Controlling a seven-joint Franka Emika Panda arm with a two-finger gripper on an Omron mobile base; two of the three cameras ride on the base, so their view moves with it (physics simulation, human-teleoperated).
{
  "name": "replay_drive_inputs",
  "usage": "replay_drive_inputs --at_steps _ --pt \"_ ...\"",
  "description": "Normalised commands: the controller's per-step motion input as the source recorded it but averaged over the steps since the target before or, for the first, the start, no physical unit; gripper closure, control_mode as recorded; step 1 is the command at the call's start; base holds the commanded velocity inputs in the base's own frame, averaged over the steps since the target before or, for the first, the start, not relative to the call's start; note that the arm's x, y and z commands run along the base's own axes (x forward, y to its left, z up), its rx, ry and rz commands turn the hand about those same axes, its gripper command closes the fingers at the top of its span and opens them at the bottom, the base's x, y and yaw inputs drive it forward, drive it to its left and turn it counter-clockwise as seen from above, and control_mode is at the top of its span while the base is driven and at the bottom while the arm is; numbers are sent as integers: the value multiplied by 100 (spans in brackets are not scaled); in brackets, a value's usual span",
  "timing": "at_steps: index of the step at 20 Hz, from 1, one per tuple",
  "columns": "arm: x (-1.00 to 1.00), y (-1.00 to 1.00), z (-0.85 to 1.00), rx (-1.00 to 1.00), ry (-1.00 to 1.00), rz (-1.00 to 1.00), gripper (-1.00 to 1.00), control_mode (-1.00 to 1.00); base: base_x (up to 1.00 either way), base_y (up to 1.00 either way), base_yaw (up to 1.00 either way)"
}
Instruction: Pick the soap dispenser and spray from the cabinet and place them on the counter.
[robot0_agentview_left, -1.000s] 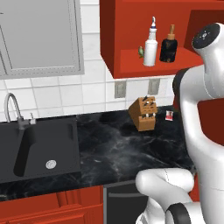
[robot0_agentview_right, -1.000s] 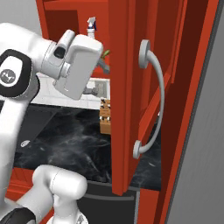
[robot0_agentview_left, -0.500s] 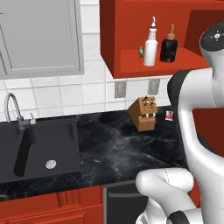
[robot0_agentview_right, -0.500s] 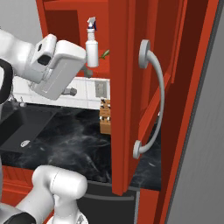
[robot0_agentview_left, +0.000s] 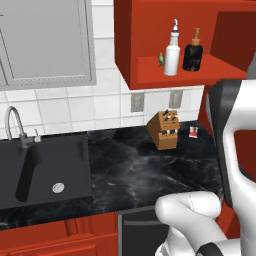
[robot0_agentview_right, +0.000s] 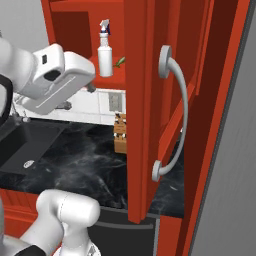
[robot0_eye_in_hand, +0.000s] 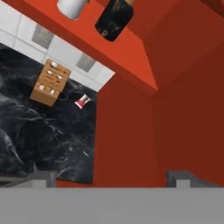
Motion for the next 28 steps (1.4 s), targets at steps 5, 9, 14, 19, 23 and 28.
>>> replay_drive_inputs --at_steps 5,9,14,19,23,28 --pt "0 10 -3 8 -7 22 -100 -100 0 0 0" --pt "0 5 0 5 -11 17 -100 -100 0 0 0" --pt "0 8 0 7 -14 14 -100 -100 0 0 0" --pt "8 3 4 16 -4 2 -100 -100 0 0 0" --pt "17 6 11 22 0 0 -100 -100 0 0 0" --pt "22 11 15 24 1 0 -100 -100 0 0 0"
